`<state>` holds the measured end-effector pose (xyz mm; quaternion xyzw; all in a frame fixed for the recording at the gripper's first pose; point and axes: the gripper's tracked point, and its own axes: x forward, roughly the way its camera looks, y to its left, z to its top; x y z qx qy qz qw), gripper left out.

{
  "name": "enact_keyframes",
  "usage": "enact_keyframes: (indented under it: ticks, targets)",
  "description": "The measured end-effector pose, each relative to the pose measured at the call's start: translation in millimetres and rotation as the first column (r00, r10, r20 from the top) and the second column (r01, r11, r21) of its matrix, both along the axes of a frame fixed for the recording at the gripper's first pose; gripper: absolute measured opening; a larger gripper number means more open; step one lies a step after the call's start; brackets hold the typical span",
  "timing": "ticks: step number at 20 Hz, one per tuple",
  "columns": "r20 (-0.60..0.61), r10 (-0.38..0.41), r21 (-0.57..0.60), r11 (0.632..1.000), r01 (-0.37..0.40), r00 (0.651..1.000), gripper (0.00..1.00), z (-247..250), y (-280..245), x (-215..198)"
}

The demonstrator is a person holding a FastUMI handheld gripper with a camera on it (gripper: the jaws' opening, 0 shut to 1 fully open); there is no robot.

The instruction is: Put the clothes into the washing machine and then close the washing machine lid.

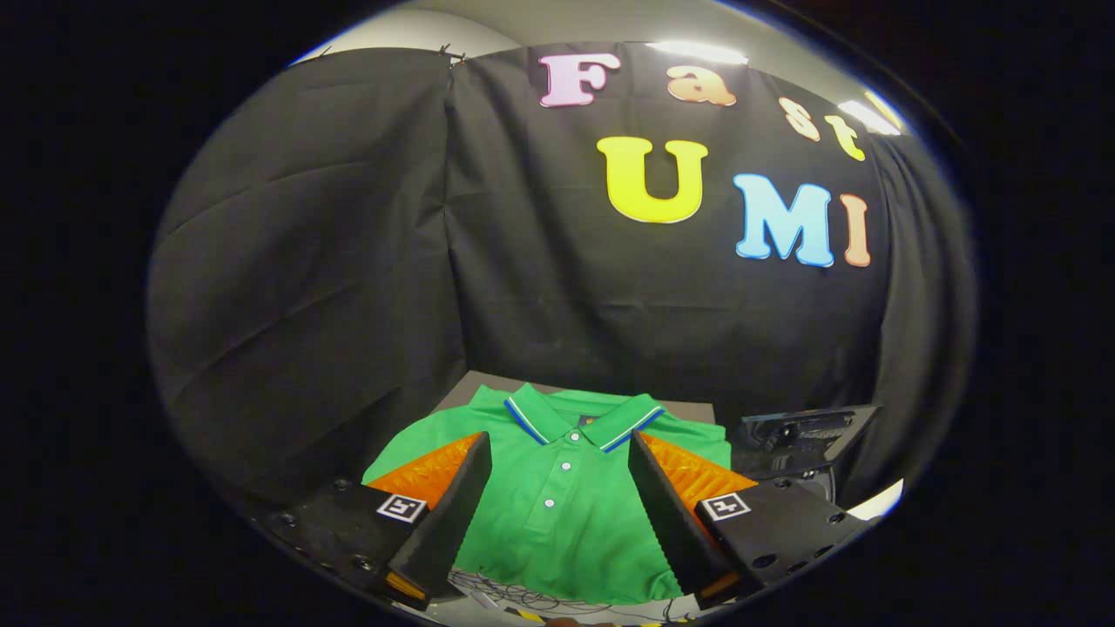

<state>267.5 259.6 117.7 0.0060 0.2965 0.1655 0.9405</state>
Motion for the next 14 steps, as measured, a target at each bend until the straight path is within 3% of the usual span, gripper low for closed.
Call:
enact_keyframes:
  ticks: [8, 14]
  targets:
    - [-0.185, -0.042, -0.068, 0.997, 0.030, 0.982, 0.98, -76, 12, 17]
    - [-0.243, -0.024, -0.142, 0.990, -0.011, 0.970, 0.98, -109, 22, 21]
